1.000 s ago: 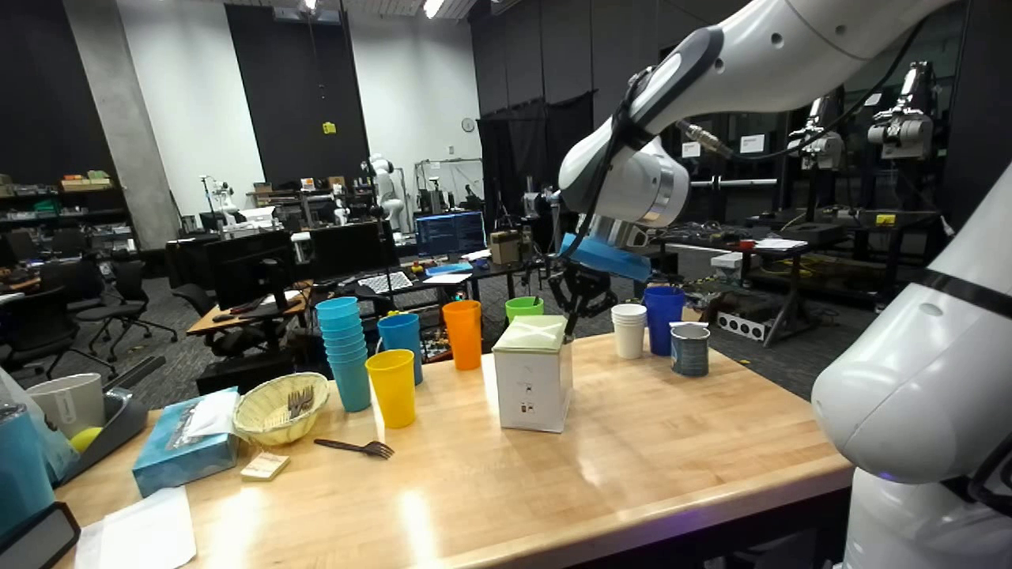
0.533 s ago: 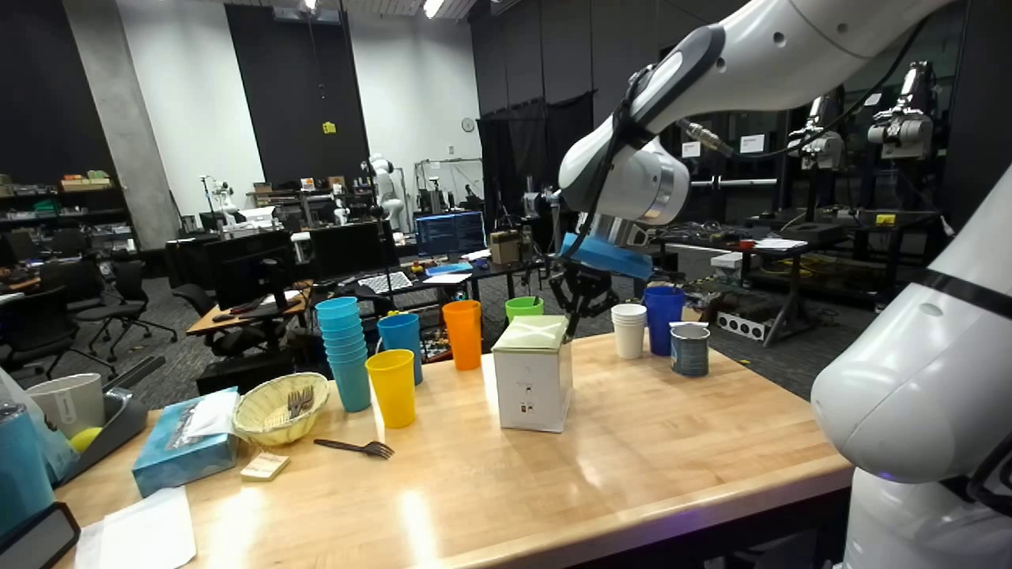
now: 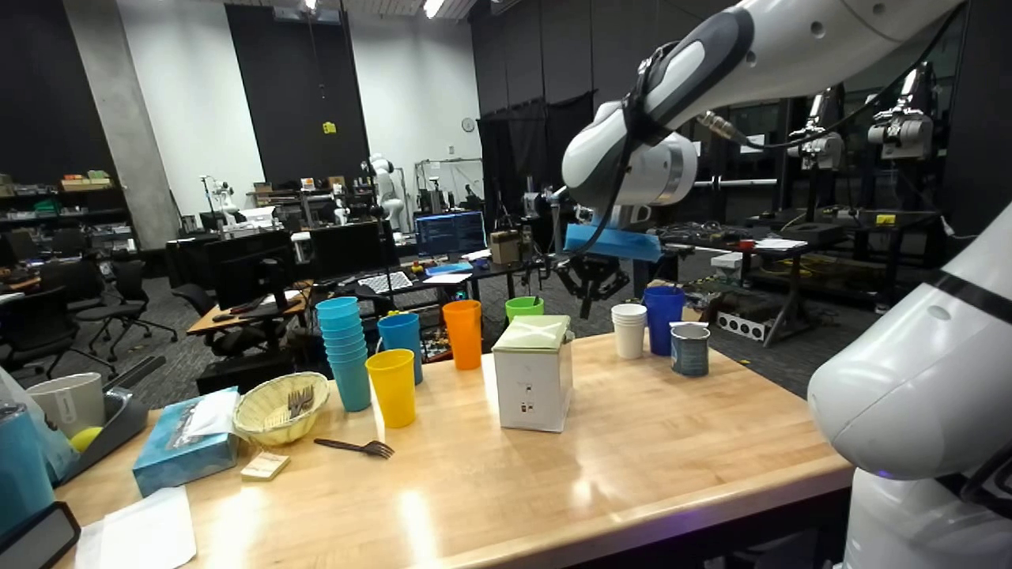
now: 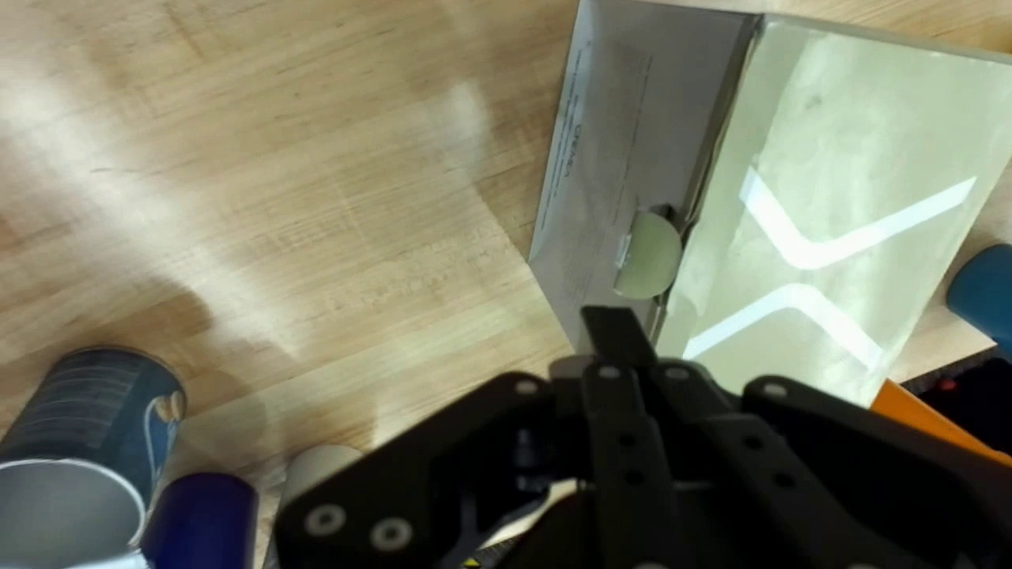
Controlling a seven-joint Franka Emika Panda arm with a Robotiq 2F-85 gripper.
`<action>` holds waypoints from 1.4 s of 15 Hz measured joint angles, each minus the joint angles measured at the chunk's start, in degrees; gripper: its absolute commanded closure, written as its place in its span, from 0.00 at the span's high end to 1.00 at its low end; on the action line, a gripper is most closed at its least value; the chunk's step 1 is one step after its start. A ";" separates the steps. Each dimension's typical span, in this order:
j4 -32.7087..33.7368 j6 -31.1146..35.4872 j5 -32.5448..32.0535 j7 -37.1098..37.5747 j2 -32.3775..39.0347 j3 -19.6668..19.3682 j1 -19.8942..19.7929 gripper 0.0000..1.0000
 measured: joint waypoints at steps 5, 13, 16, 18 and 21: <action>-0.70 -2.47 -2.57 0.53 -2.29 -0.18 -2.62 0.00; -8.41 5.84 -1.03 -3.16 -2.43 -1.85 -2.84 0.50; -13.76 17.05 3.03 -3.07 -2.43 -1.83 -2.09 0.70; -14.69 23.17 6.25 -3.25 -1.15 -2.17 -0.80 0.84; -14.32 29.56 13.19 -5.12 2.27 -4.65 3.74 1.00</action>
